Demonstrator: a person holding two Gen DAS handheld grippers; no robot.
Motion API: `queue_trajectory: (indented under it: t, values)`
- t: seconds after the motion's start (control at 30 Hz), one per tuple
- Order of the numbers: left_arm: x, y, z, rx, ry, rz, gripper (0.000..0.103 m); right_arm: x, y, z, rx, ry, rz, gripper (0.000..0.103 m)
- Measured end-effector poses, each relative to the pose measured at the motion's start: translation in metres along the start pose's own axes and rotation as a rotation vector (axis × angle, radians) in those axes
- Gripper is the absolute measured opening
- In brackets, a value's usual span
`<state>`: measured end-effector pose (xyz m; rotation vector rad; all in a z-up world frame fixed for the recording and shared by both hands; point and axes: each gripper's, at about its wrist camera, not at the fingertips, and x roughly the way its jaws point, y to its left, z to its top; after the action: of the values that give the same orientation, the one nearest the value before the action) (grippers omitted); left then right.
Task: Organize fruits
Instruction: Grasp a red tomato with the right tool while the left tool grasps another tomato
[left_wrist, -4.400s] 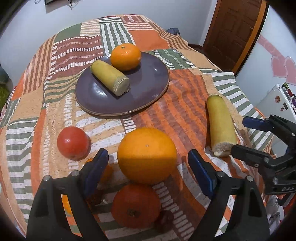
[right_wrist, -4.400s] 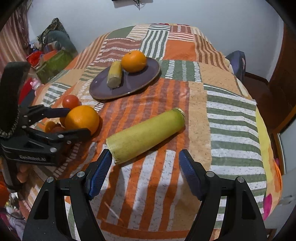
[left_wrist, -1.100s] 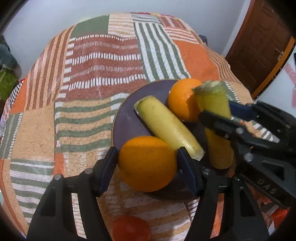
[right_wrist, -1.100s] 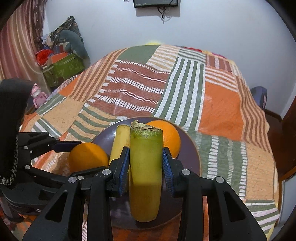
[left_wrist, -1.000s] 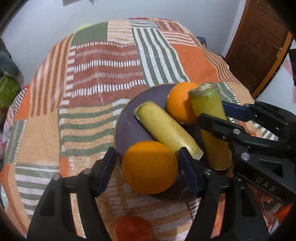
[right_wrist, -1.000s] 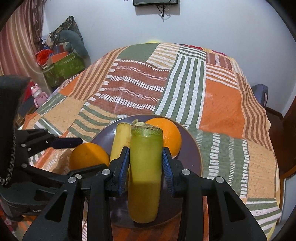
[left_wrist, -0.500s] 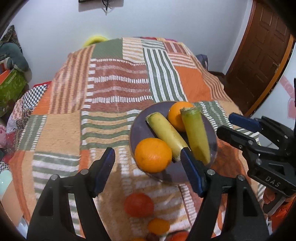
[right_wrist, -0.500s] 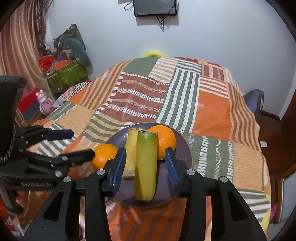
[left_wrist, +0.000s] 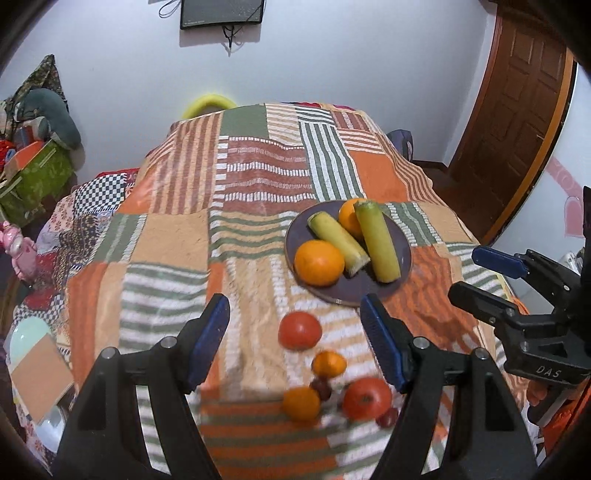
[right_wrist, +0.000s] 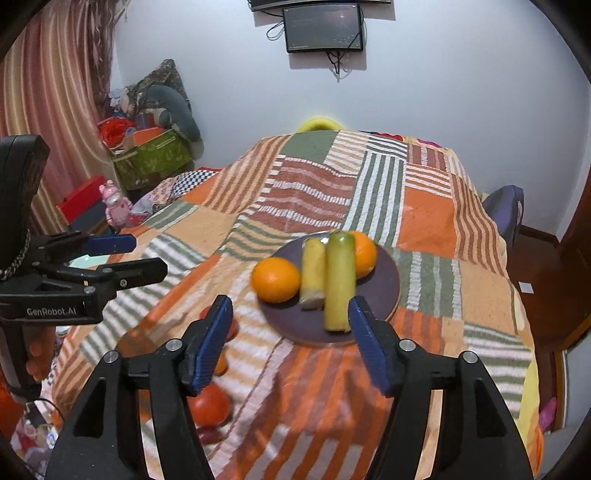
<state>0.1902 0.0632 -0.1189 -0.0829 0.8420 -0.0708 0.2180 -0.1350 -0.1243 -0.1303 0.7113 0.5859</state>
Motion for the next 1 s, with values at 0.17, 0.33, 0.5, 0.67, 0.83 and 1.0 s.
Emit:
queue_trajectory:
  t: [0.17,0.33,0.5,0.67,0.83,1.0]
  values:
    - [-0.014,0.01,-0.02,-0.009,0.011,0.014,0.075,0.0,0.017,-0.019,0.007,0.017,0.025,0.07]
    - [-0.018,0.019,-0.041,-0.02,0.029,0.023,0.079,0.02,0.037,-0.042,0.0,0.09,0.043,0.071]
    - [0.0,0.027,-0.063,-0.03,0.099,0.025,0.08,0.045,0.047,-0.061,0.009,0.169,0.062,0.071]
    - [0.015,0.036,-0.081,-0.057,0.16,0.018,0.08,0.061,0.054,-0.072,0.021,0.232,0.086,0.071]
    - [0.023,0.037,-0.085,-0.049,0.175,0.019,0.08,0.075,0.059,-0.078,0.001,0.278,0.093,0.07]
    - [0.031,0.033,-0.081,-0.042,0.175,0.013,0.08,0.078,0.059,-0.079,-0.01,0.296,0.128,0.05]
